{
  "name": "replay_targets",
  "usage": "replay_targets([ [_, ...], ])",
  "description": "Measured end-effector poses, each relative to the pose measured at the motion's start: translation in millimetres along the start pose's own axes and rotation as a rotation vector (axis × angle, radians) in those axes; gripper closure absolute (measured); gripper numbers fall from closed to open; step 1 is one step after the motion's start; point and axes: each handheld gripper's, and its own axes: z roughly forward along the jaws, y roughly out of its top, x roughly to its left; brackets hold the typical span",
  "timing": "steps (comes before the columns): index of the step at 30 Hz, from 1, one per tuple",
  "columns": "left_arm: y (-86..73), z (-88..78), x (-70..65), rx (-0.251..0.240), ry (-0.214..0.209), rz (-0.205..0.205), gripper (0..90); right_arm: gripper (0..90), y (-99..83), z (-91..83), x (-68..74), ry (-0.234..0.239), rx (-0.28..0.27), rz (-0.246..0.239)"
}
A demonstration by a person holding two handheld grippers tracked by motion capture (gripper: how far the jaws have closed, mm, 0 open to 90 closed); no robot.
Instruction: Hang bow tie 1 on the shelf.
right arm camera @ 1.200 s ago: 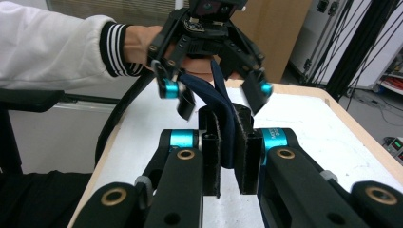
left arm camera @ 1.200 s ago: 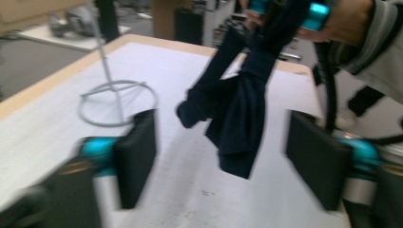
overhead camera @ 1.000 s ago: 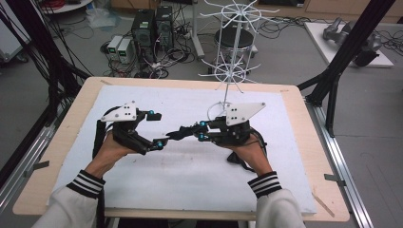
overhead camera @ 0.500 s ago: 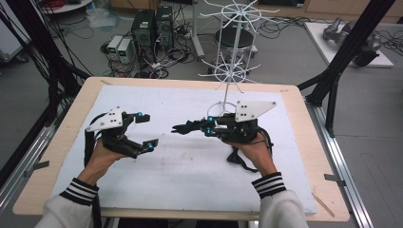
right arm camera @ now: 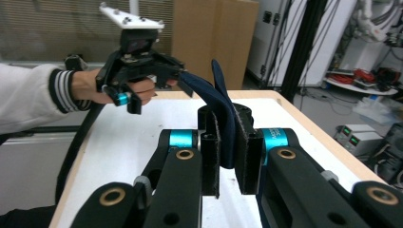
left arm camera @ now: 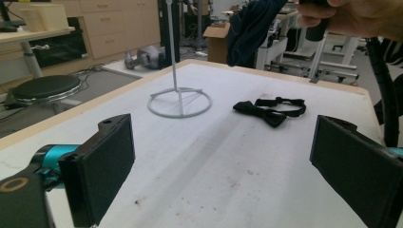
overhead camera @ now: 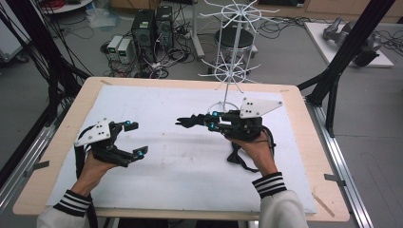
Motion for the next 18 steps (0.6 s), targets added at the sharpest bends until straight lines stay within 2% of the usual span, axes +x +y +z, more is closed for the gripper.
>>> replay_targets([
  [2,-3.2,-2.3,-2.2,0.002,0.01,0.005,8.2,83.2,0.0,-0.9,-0.6,-0.006,-0.006,0.0],
  [7,-11.7,-9.5,-5.2,-0.034,0.041,0.005,8.2,83.2,0.6,-3.6,-2.0,-0.045,-0.018,0.01],
  [15,-27.5,-20.4,-7.9,-0.061,0.118,-0.002,8.2,83.1,2.0,-7.8,-6.9,-0.121,-0.043,0.035],
  [18,-32.1,-22.4,-11.2,-0.068,0.139,0.016,8.2,83.0,5.0,-7.9,-9.3,-0.15,-0.048,0.043],
])
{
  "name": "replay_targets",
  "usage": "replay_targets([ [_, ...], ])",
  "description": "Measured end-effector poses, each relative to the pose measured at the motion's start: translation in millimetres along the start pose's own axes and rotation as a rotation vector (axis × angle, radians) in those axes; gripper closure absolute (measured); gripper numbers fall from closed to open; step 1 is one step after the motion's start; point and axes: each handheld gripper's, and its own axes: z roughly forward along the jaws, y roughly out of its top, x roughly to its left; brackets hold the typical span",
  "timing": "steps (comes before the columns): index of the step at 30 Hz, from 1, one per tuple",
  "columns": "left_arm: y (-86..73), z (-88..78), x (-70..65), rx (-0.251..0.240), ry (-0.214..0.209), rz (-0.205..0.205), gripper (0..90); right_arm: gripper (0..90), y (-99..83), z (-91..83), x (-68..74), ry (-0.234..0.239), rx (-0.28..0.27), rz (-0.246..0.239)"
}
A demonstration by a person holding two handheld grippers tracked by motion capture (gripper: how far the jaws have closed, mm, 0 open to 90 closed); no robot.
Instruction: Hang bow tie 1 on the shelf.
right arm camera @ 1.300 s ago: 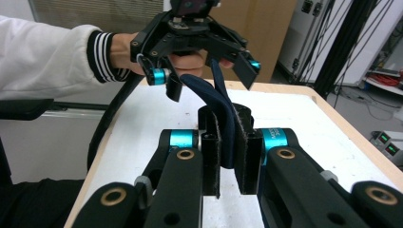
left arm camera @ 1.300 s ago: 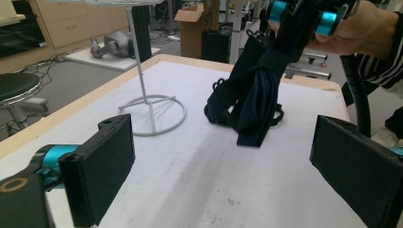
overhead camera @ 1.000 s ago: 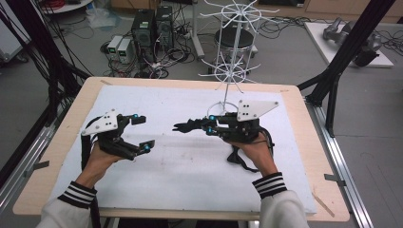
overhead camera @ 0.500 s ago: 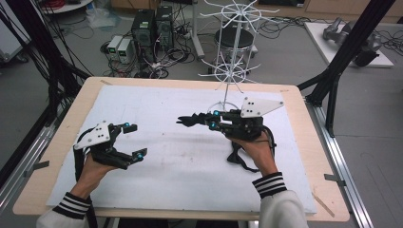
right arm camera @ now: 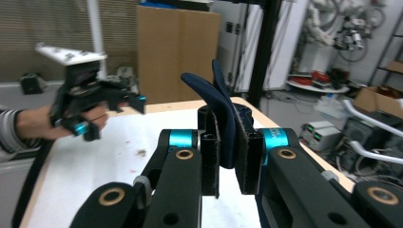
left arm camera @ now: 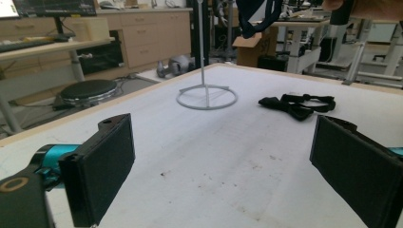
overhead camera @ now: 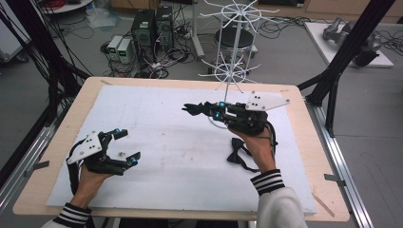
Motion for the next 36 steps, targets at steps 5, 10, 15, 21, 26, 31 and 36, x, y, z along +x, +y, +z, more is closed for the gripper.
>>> replay_targets([
  [5,-6.0,-2.2,-1.0,-0.014,0.017,0.005,8.2,83.0,3.9,2.2,-3.8,-0.041,-0.008,0.016],
  [10,-13.5,-7.2,-0.6,-0.05,0.054,0.011,8.2,83.0,3.8,4.1,-6.5,-0.075,-0.005,0.029],
  [15,-19.3,-10.7,0.8,-0.058,0.069,0.009,8.2,83.0,4.6,5.4,-12.2,-0.113,-0.011,0.045],
  [21,-24.3,-11.7,2.0,-0.055,0.081,0.006,8.2,83.0,10.8,8.5,-18.3,-0.146,-0.02,0.061],
  [26,-26.3,-12.0,1.5,-0.059,0.091,0.005,8.2,83.0,14.1,10.6,-22.0,-0.17,-0.025,0.082],
  [31,-29.6,-11.8,2.1,-0.054,0.098,0.001,8.2,83.0,16.8,12.5,-27.0,-0.191,-0.037,0.096],
  [36,-31.0,-12.0,2.9,-0.059,0.106,0.001,8.2,83.0,17.5,14.2,-31.8,-0.219,-0.035,0.107],
])
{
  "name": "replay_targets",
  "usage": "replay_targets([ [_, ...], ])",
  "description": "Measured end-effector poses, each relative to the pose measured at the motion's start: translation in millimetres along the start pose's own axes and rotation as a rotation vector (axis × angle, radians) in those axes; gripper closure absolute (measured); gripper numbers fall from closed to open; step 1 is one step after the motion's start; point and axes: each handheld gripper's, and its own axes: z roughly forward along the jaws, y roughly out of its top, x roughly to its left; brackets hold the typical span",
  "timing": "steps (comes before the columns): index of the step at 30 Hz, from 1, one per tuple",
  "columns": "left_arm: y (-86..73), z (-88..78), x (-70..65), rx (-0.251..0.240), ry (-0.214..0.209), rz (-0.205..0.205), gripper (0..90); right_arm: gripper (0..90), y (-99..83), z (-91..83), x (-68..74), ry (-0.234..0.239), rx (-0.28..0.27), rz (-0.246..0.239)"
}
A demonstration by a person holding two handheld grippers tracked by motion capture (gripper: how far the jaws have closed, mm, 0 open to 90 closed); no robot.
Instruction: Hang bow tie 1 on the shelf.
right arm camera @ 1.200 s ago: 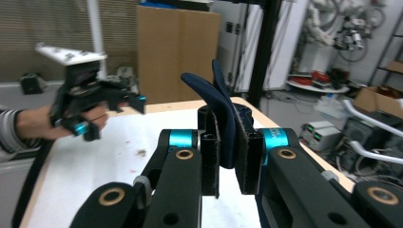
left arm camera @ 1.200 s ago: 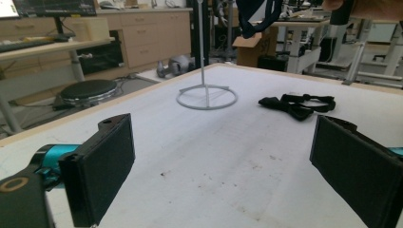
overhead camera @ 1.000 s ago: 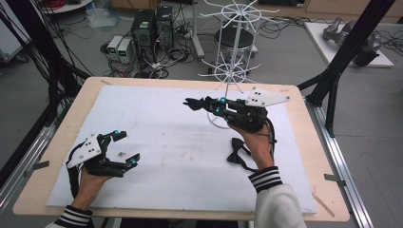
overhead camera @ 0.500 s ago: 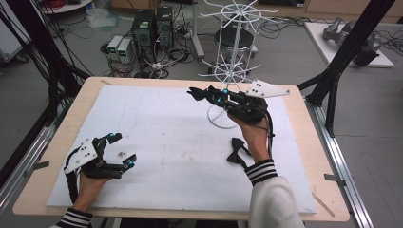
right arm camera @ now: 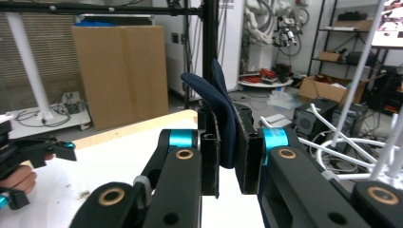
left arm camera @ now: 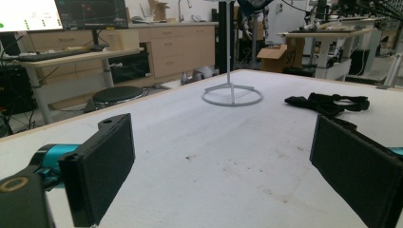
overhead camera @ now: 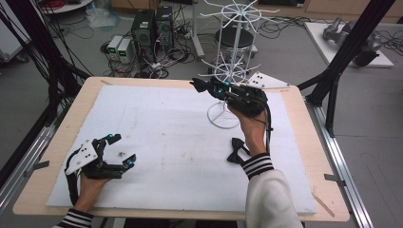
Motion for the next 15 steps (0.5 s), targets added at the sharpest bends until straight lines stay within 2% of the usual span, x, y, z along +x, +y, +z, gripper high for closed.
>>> replay_targets([
  [4,-2.6,0.0,-0.6,-0.013,0.02,0.005,8.2,83.0,0.4,1.0,-2.8,-0.016,0.01,0.006],
  [11,-4.5,0.5,0.9,-0.023,0.023,0.001,8.2,83.0,-1.0,2.1,-9.7,-0.042,0.01,0.03],
  [15,-5.7,1.2,1.3,-0.027,0.024,0.001,8.2,82.7,-0.2,4.2,-13.0,-0.061,0.019,0.026],
])
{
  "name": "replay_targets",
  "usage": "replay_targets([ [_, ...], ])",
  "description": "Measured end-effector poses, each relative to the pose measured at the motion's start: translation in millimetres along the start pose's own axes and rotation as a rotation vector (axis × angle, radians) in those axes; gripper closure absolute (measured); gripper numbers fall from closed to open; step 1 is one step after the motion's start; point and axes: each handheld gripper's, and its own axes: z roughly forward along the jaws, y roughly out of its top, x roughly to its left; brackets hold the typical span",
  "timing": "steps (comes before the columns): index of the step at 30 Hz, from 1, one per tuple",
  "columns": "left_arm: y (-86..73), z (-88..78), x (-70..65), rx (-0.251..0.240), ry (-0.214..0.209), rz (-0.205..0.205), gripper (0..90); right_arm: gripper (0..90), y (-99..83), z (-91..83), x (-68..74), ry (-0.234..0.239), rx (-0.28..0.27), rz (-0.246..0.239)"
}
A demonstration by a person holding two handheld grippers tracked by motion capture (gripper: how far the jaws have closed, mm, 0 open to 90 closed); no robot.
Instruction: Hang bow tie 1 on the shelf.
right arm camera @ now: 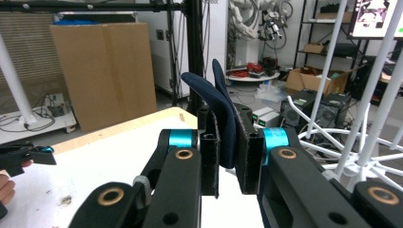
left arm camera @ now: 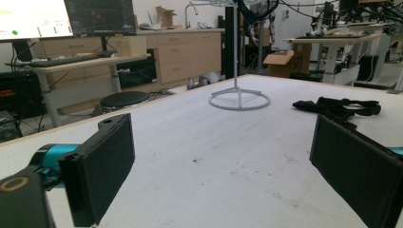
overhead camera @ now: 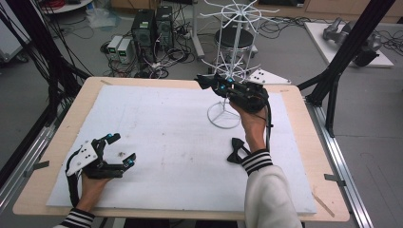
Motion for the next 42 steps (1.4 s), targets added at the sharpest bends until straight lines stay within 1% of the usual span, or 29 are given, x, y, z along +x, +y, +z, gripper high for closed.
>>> replay_targets([
  [9,-4.2,-0.2,1.9,0.002,0.002,-0.009,8.2,82.2,3.3,3.8,-3.6,-0.027,0.012,0.016],
  [14,-6.7,-0.5,2.8,-0.001,0.002,-0.017,8.2,82.3,1.4,4.6,-6.5,-0.049,0.028,0.033],
  [15,-6.9,-0.5,2.8,0.0,0.001,-0.017,8.2,82.3,1.2,4.5,-6.6,-0.059,0.038,0.034],
  [19,-7.2,-0.3,3.0,-0.003,-0.001,-0.019,8.2,81.3,0.0,4.6,-8.3,-0.079,0.058,0.035],
  [20,-7.2,-0.2,3.1,-0.002,-0.001,-0.019,8.2,80.3,-0.1,4.9,-8.3,-0.075,0.06,0.034],
  [23,-7.8,0.0,3.6,-0.006,-0.004,-0.026,8.2,77.2,-0.4,6.6,-7.6,-0.086,0.071,0.016],
  [25,-8.2,-0.2,4.0,-0.007,-0.003,-0.029,8.2,68.4,-0.3,7.3,-6.7,-0.108,0.065,0.016],
  [27,-8.4,-0.4,4.1,-0.008,-0.003,-0.03,8.2,66.7,-0.2,7.4,-6.3,-0.108,0.058,0.018],
  [29,-8.7,-0.7,4.1,-0.006,-0.003,-0.027,8.2,58.8,0.7,6.2,-4.7,-0.125,0.059,0.006],
  [31,-9.2,-0.3,4.1,-0.009,-0.003,-0.027,8.2,54.1,1.7,3.6,-4.0,-0.129,0.05,0.014],
  [33,-9.9,-0.1,4.1,-0.008,-0.004,-0.031,8.2,43.4,2.8,1.1,-3.8,-0.136,0.033,0.012],
  [34,-10.4,-0.4,4.3,-0.009,-0.002,-0.033,8.2,39.4,3.5,-0.9,-3.5,-0.145,0.024,0.017],
  [35,-10.8,-0.7,4.8,-0.009,0.002,-0.032,8.2,37.2,4.0,-2.3,-3.5,-0.136,0.017,0.016],
  [36,-11.2,-0.7,5.0,-0.009,0.002,-0.033,8.2,32.8,4.6,-3.8,-3.1,-0.135,0.013,0.007],
  [38,-11.3,-1.0,5.2,-0.012,0.006,-0.034,8.2,21.3,6.3,-6.4,-0.7,-0.154,0.004,-0.016],
  [41,-11.4,-1.0,5.2,-0.012,0.008,-0.031,8.2,13.1,8.2,-11.5,4.4,-0.161,-0.013,-0.025],
  [42,-11.4,-1.0,5.1,-0.01,0.008,-0.031,8.2,12.4,8.2,-13.2,5.4,-0.164,-0.017,-0.035],
])
